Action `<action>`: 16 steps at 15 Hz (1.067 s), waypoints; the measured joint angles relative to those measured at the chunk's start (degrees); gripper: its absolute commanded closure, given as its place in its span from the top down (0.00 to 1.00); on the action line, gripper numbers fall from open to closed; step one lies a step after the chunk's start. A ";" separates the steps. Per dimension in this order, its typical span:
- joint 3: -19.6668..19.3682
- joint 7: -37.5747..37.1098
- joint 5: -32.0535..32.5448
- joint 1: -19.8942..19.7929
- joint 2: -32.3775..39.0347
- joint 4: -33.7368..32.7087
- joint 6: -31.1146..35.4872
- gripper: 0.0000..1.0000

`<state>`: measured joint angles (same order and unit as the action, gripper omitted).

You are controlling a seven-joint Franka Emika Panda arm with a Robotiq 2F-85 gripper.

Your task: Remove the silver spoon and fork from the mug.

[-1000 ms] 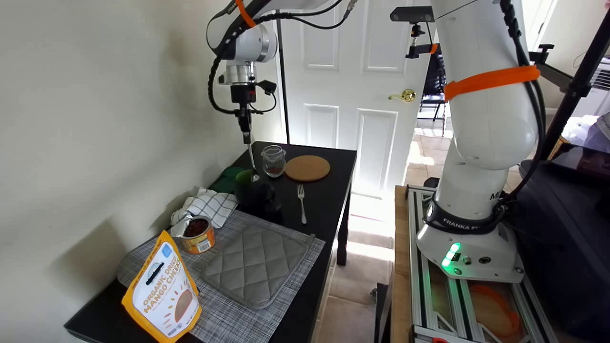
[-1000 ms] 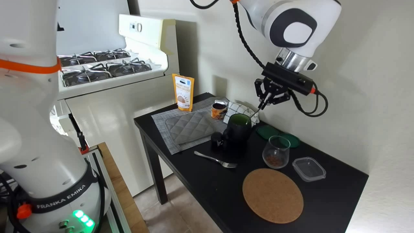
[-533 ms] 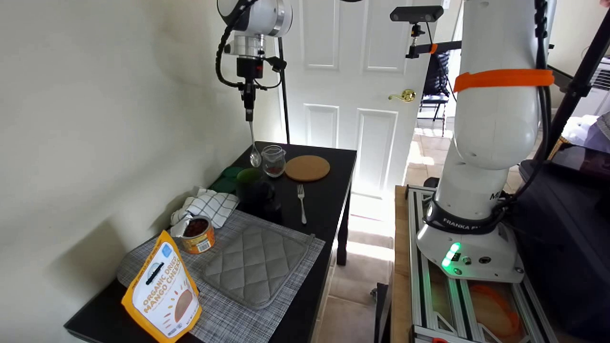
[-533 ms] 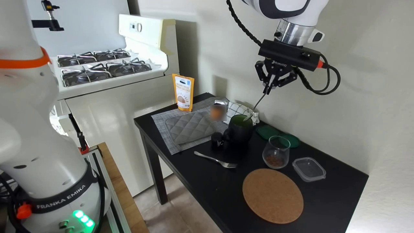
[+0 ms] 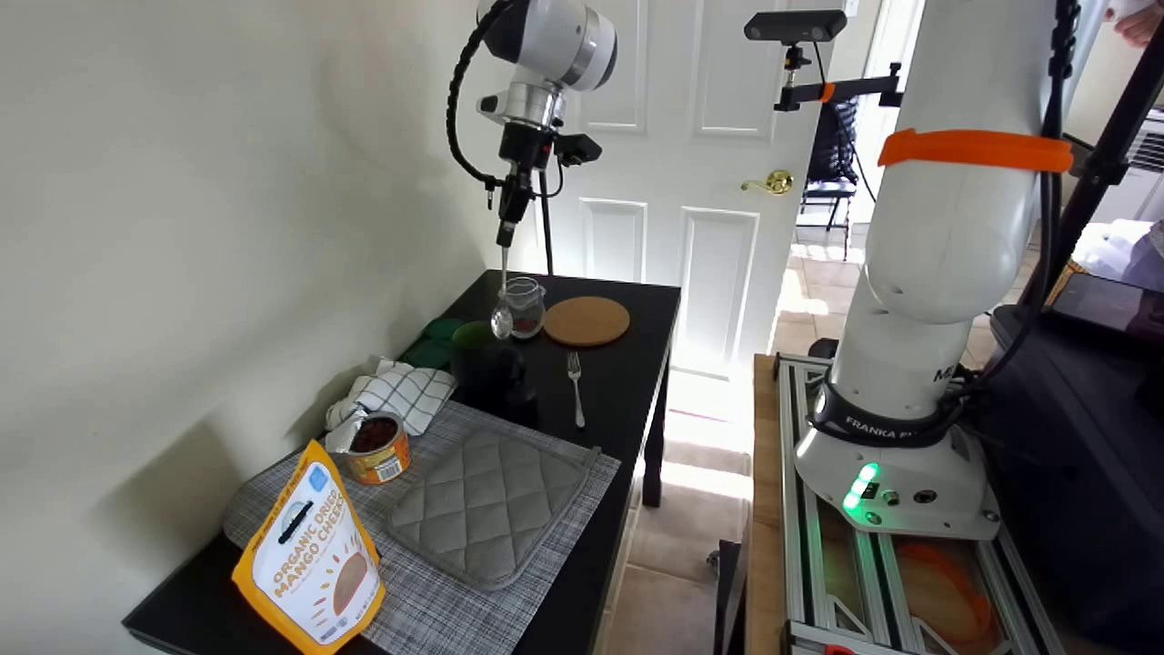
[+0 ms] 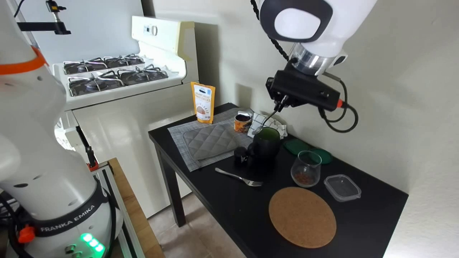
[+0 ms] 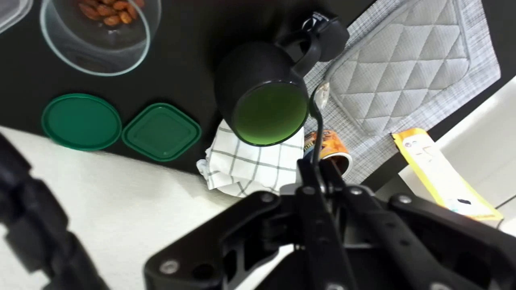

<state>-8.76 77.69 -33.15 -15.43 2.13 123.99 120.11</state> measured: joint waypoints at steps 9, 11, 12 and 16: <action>-4.67 10.19 -11.17 -0.81 1.64 10.82 -8.14 0.02; -5.04 9.76 -10.94 -0.90 2.92 11.03 -10.81 0.02; -5.16 8.75 -10.59 -0.95 3.71 11.01 -12.17 0.02; -5.66 5.24 -10.27 -1.50 7.60 10.79 -15.65 0.02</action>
<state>-14.41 82.93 -43.42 -16.93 9.74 134.78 104.46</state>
